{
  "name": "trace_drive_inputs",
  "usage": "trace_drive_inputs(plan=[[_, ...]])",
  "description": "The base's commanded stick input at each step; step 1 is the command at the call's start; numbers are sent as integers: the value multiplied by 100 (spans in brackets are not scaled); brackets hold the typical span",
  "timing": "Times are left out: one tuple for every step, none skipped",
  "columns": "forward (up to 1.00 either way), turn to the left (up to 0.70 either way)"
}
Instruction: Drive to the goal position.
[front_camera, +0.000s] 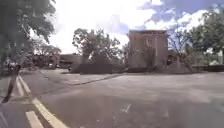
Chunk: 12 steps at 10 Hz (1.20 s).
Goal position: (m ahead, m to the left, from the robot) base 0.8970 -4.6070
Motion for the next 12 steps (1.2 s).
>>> trace_drive_inputs(plan=[[0, -70], [0, -70], [0, -70], [0, -70], [0, -70], [0, -70], [0, -70], [0, -70], [0, -70], [0, -70], [0, -70], [0, -70]])
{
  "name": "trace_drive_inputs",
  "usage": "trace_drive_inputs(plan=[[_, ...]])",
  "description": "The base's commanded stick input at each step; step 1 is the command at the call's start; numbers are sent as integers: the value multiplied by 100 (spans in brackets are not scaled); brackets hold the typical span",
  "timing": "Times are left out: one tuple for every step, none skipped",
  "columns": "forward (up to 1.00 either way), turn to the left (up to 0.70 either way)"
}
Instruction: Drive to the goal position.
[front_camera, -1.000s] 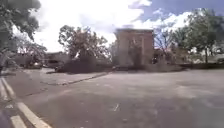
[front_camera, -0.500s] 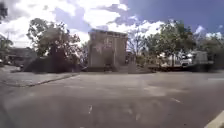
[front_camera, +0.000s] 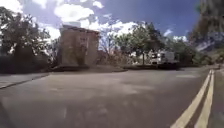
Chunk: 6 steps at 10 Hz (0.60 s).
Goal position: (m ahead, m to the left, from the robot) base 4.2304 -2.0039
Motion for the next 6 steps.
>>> trace_drive_inputs(plan=[[0, -70], [0, -70], [0, -70], [0, -70], [0, -70], [0, -70]])
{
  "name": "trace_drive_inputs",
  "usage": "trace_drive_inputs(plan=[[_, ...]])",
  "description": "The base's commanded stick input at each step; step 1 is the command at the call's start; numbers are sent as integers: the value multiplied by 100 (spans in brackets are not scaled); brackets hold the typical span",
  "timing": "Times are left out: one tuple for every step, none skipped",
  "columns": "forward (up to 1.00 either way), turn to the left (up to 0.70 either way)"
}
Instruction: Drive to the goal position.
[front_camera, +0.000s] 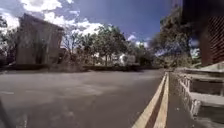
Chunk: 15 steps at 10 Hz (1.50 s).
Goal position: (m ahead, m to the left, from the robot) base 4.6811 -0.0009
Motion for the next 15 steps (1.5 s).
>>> trace_drive_inputs(plan=[[0, -70], [0, -70], [0, -66], [0, -34], [0, -2], [0, 0], [0, 0], [0, 0], [0, 0], [70, 0], [70, 0], [70, 0], [70, 0], [70, 0], [70, 0]])
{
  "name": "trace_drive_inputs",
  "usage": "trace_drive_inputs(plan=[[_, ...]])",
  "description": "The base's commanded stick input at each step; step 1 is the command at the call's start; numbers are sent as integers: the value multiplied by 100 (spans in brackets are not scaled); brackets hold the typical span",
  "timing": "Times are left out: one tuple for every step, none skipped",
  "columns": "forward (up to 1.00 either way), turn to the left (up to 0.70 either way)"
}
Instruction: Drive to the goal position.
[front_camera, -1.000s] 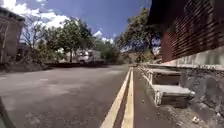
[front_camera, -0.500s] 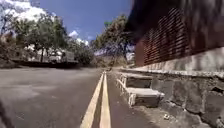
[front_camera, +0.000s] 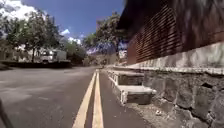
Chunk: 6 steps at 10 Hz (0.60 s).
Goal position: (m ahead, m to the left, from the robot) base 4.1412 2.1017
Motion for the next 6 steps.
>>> trace_drive_inputs(plan=[[0, 0], [0, 0], [0, 0], [0, 0], [0, 0], [0, 58]])
